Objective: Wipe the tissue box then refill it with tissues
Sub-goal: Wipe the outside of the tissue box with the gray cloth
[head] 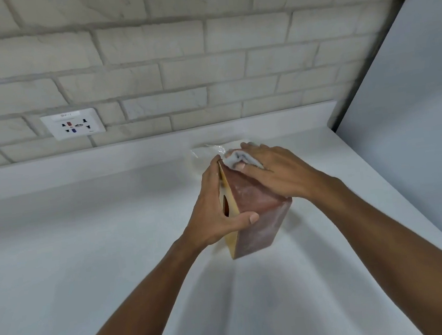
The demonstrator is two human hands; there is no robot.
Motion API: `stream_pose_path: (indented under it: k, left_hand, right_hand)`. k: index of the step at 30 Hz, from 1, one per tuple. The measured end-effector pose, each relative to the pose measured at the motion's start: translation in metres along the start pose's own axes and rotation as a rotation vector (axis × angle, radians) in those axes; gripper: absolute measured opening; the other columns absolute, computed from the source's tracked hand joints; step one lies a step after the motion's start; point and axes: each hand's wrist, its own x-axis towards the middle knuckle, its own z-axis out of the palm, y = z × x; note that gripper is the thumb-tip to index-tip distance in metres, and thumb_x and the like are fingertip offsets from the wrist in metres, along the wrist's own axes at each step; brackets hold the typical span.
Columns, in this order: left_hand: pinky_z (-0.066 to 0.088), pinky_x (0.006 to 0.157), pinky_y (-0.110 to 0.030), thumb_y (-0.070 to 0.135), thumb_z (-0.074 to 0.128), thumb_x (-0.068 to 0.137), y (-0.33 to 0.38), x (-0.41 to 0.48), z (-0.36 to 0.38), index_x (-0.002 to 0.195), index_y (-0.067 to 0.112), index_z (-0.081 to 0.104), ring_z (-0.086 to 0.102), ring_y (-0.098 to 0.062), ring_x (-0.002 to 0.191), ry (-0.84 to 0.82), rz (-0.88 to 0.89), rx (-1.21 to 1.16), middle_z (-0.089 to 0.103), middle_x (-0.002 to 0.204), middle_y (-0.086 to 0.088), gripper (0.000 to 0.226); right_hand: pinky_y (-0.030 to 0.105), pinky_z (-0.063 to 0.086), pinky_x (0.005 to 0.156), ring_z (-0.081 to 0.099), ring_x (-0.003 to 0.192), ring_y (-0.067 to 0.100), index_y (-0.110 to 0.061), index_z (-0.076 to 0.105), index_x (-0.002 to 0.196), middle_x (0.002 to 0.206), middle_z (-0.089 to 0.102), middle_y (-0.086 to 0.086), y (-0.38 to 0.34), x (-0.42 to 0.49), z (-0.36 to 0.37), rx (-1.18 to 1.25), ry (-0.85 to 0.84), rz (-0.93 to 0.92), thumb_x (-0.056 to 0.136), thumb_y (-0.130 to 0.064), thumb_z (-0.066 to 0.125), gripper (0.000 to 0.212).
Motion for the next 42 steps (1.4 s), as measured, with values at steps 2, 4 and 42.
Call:
stream_pose_path:
  k: [2, 4, 42]
  left_hand:
    - [0.035, 0.117, -0.022, 0.058, 0.082, 0.068, -0.002, -0.001, 0.001, 0.152, 0.043, 0.031, 0.037, -0.006, 0.148, -0.006, 0.025, -0.007, 0.038, 0.154, 0.014, 0.1]
    - [0.038, 0.117, -0.033, 0.063, 0.081, 0.068, -0.003, 0.0, 0.001, 0.149, 0.032, 0.041, 0.043, -0.011, 0.142, -0.006, 0.023, 0.009, 0.044, 0.148, 0.003, 0.096]
    - [0.028, 0.125, -0.036, 0.07, 0.075, 0.066, -0.007, -0.001, 0.003, 0.163, 0.043, -0.004, 0.024, 0.019, 0.144, -0.055, -0.085, 0.033, 0.019, 0.158, 0.042, 0.128]
  right_hand:
    - [0.032, 0.034, 0.104, 0.04, 0.13, 0.005, -0.042, 0.053, 0.132, 0.145, 0.048, -0.012, -0.009, -0.004, 0.007, -0.043, -0.027, -0.113, 0.104, -0.041, 0.038, 0.032]
    - [0.032, 0.031, 0.109, 0.038, 0.136, 0.007, -0.044, 0.05, 0.135, 0.148, 0.046, -0.014, -0.01, -0.006, 0.011, -0.042, -0.055, -0.146, 0.103, -0.046, 0.037, 0.034]
    - [0.034, 0.041, 0.085, 0.058, 0.115, 0.027, -0.03, 0.052, 0.132, 0.128, 0.062, 0.0, -0.001, 0.006, 0.001, -0.112, 0.052, 0.107, 0.104, -0.047, 0.034, 0.037]
